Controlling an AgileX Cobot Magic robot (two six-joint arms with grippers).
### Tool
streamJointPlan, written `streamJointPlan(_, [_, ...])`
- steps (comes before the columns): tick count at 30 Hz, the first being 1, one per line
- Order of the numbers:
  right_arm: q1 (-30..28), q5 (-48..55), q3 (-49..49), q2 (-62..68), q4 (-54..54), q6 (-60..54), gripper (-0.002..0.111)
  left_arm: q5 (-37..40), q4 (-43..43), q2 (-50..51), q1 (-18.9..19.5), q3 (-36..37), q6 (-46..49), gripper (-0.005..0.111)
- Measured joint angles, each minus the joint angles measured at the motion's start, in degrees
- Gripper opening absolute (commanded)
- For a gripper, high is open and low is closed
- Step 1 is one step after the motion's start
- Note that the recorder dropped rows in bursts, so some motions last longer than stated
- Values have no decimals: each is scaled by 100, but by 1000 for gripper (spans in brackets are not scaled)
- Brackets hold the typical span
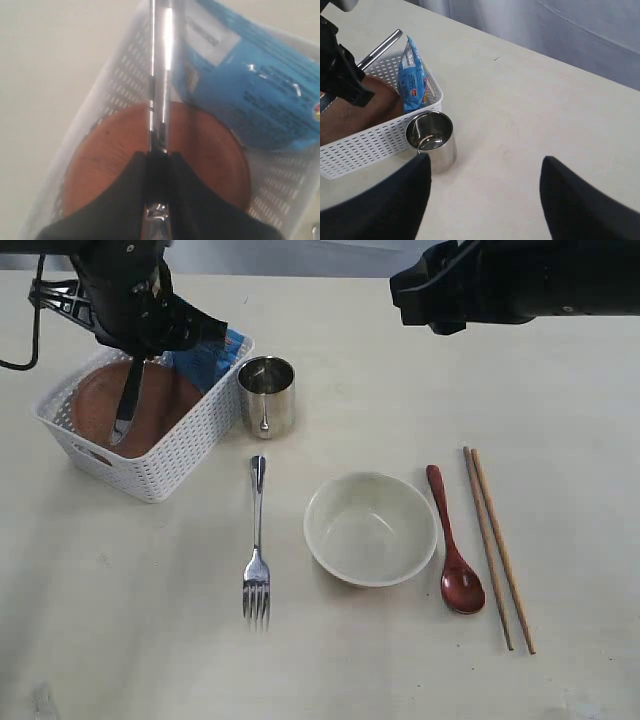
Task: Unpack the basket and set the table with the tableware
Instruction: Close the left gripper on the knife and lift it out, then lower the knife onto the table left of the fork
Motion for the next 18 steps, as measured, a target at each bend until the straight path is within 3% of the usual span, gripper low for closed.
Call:
streamJointPlan(10, [0,24,0,-189,-21,0,60,193,0,-791,-506,106,0,0])
streamJointPlan(18, [0,282,0,-488,-45,0,60,-7,-32,-1604,-865,1422,-901,0])
